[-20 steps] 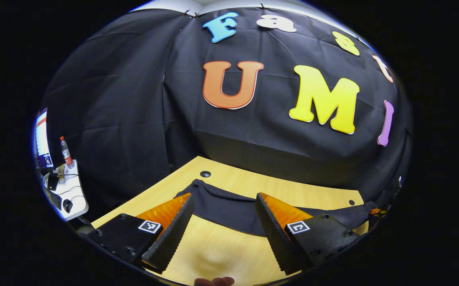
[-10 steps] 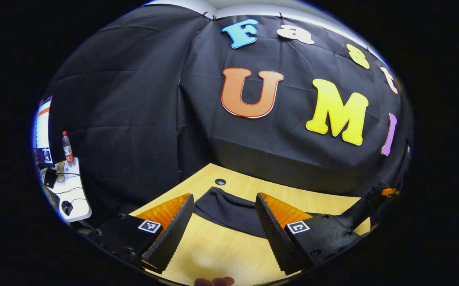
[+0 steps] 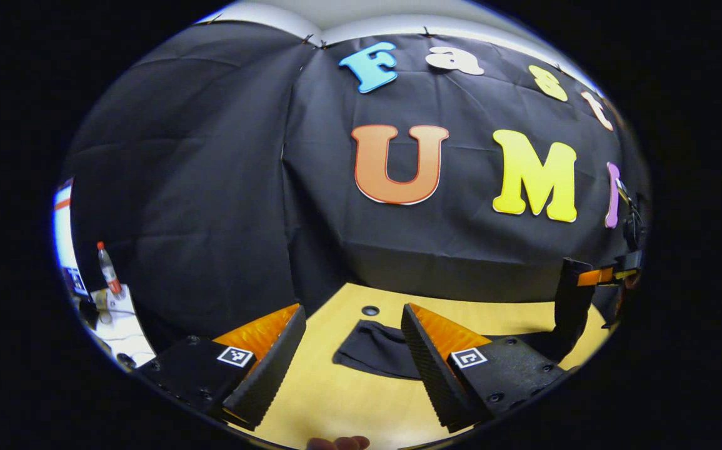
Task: Grasp the waist and the cuffs of the jeans and fold them to make the two legs overlap; first hold the waist and fold one-third of the jeans toward the cuffs, then hold the cuffs and fold the remaining one-third in the same direction to finish folding.
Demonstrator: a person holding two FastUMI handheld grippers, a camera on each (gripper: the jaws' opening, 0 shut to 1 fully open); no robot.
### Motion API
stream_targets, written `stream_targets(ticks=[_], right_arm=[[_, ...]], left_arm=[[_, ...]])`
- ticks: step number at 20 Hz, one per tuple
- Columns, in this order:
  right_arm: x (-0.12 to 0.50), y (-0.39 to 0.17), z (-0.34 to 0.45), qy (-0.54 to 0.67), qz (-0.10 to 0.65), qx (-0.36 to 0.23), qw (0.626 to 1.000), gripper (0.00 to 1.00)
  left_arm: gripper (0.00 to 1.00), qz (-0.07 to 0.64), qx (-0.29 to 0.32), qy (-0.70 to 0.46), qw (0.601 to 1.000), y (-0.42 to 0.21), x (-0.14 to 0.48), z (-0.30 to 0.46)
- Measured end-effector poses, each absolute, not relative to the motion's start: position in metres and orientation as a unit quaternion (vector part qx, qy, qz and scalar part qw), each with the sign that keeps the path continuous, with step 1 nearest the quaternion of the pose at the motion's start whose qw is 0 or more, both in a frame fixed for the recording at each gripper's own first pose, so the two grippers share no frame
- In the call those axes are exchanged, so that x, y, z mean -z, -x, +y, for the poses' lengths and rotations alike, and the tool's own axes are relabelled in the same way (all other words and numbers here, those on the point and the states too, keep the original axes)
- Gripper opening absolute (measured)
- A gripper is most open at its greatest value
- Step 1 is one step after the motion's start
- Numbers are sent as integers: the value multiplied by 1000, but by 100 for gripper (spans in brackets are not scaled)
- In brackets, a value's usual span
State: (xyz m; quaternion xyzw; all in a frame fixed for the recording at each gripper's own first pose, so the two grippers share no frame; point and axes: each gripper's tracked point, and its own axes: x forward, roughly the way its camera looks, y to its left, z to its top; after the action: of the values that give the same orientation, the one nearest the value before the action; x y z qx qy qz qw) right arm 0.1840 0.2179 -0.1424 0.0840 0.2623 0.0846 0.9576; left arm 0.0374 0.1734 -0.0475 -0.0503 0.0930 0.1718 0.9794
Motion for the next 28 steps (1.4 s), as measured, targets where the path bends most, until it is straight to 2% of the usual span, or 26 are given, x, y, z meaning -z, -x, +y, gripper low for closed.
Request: stream_targets(ticks=[5,7,14,16,17,20,21,23,28], right_arm=[[231,-182,298,-40,310,-92,946,1],[264,-182,314,-5,325,-95,941,0],[341,-173,348,113,361,-128,917,0],[339,-173,359,114,358,-149,915,12],[335,-171,365,105,357,-161,914,23],[314,-148,383,66,366,-218,902,38],[300,-134,390,36,371,-244,895,56],[268,-123,381,7,359,-257,897,94],[186,-105,312,7,313,-256,914,93]], left_arm=[[99,108,-174,76,976,-32,71,189],[99,114,-159,95,976,-32,79,184],[99,141,-176,125,966,-29,103,195],[99,143,-176,129,965,-31,107,198],[99,143,-175,131,965,-32,108,198],[99,148,-155,159,964,-40,117,195],[99,148,-137,180,963,-46,119,187],[99,146,-111,224,957,-56,127,178],[99,183,-100,327,922,-73,173,180]])
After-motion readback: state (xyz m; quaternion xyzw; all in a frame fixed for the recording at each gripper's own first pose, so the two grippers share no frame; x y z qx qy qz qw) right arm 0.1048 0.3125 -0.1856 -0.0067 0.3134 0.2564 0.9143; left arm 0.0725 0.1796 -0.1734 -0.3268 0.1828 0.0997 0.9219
